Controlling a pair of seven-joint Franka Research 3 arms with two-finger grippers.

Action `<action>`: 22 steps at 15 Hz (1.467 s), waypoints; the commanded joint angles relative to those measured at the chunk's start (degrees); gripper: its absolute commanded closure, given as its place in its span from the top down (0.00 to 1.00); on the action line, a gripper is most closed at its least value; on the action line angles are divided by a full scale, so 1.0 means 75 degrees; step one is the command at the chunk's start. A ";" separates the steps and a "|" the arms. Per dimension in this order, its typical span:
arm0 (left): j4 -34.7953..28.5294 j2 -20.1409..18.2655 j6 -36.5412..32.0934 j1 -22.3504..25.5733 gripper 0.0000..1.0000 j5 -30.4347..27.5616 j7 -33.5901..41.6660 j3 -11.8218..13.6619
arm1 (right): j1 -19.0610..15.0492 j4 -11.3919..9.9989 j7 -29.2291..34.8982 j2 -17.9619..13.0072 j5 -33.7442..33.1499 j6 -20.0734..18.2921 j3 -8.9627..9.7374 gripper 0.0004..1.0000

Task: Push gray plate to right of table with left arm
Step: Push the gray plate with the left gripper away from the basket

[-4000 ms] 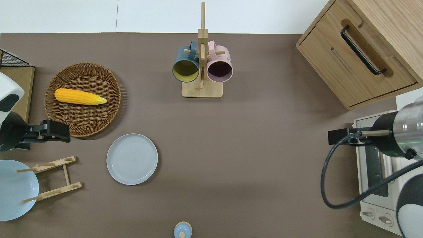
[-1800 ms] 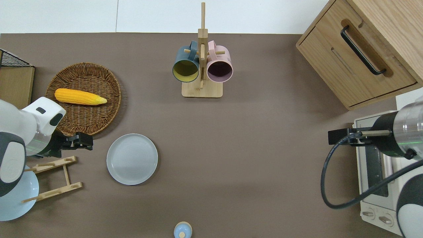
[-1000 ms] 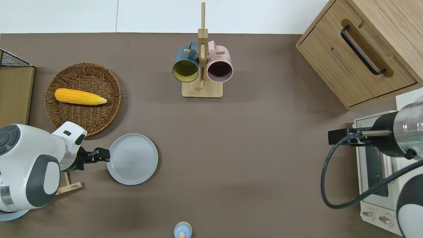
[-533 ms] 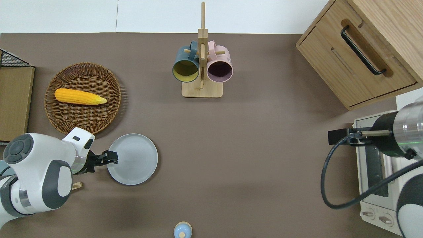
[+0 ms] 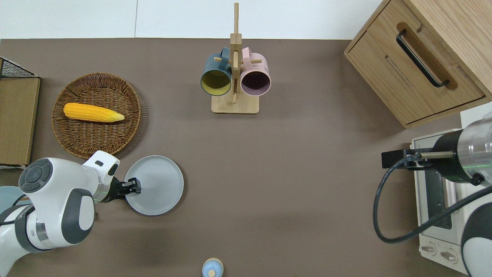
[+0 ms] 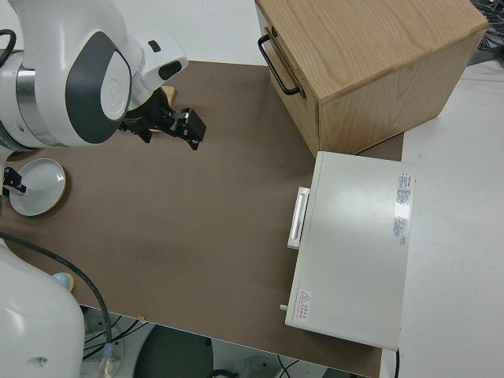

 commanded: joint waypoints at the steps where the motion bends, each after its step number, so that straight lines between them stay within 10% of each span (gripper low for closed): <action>1: -0.0192 -0.0074 0.0341 0.0042 0.10 -0.0129 0.0083 -0.0052 | -0.0187 -0.0208 0.0078 -0.0209 0.0164 0.0002 0.0111 1.00; 22: -0.0333 -0.0051 0.0658 -0.0660 0.00 -0.0679 -0.0198 -0.0333 | -0.0187 -0.0208 0.0078 -0.0209 0.0164 0.0002 0.0111 1.00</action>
